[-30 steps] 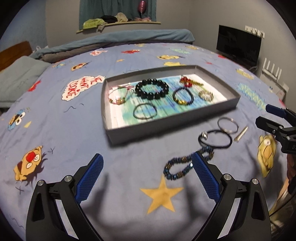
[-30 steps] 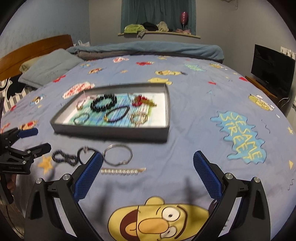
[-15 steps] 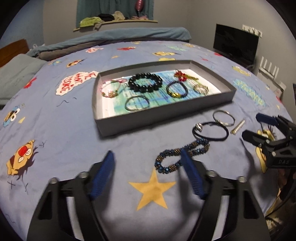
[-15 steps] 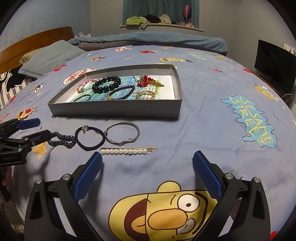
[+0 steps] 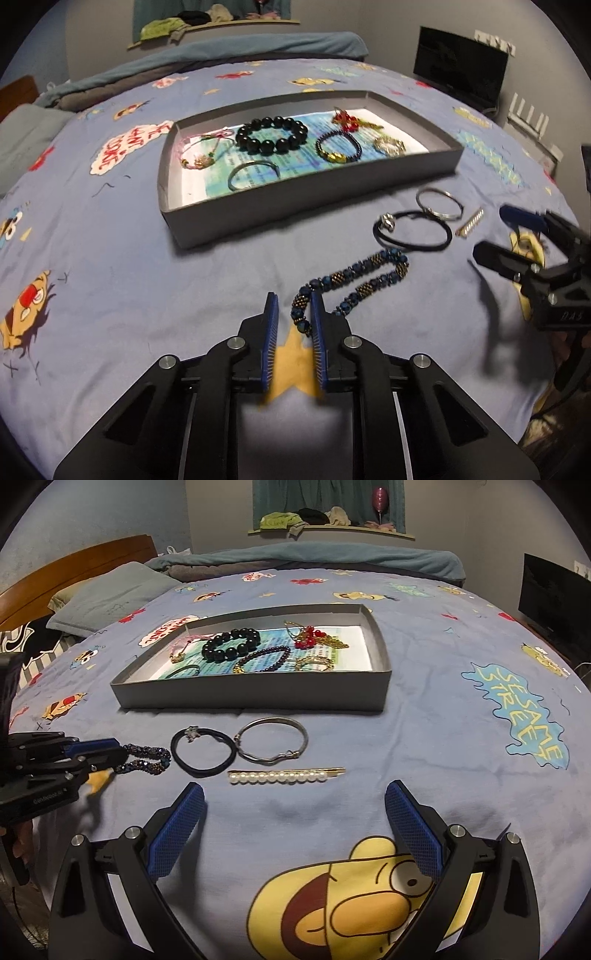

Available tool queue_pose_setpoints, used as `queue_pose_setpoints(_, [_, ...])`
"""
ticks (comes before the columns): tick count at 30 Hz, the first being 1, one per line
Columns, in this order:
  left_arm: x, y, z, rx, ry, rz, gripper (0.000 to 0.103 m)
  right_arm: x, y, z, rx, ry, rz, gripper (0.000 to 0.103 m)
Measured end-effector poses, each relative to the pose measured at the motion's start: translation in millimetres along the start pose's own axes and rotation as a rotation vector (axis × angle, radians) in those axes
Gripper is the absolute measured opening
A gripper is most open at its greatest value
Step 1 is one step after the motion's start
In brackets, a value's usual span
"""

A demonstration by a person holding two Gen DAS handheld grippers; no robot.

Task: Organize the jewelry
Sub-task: 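Grasp the blue-and-gold bead bracelet with the left tool while the right tool grasps the pearl hair pin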

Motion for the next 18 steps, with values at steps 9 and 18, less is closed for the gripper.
queue_pose_setpoints(9, [10.3, -1.2, -8.5, 0.052, -0.022, 0.002, 0.017, 10.9, -1.8, 5.9, -0.024, 0.013, -0.005, 0.093])
queue_pose_setpoints(18, [4.3, -1.4, -4.0, 0.040, 0.003, -0.011, 0.008, 15.1, -4.9, 8.8, -0.058, 0.019, -0.018, 0.070])
Point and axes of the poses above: each gripper's, at about its wrist camera, not at the fingertips, and x roughly the way its jaws point, z to its left, y to its underside, the point moved 7 cm from there along x, roughly the way its jaws point, and after that the axes turned 10 degrees about -y, right-handed, at the moved point
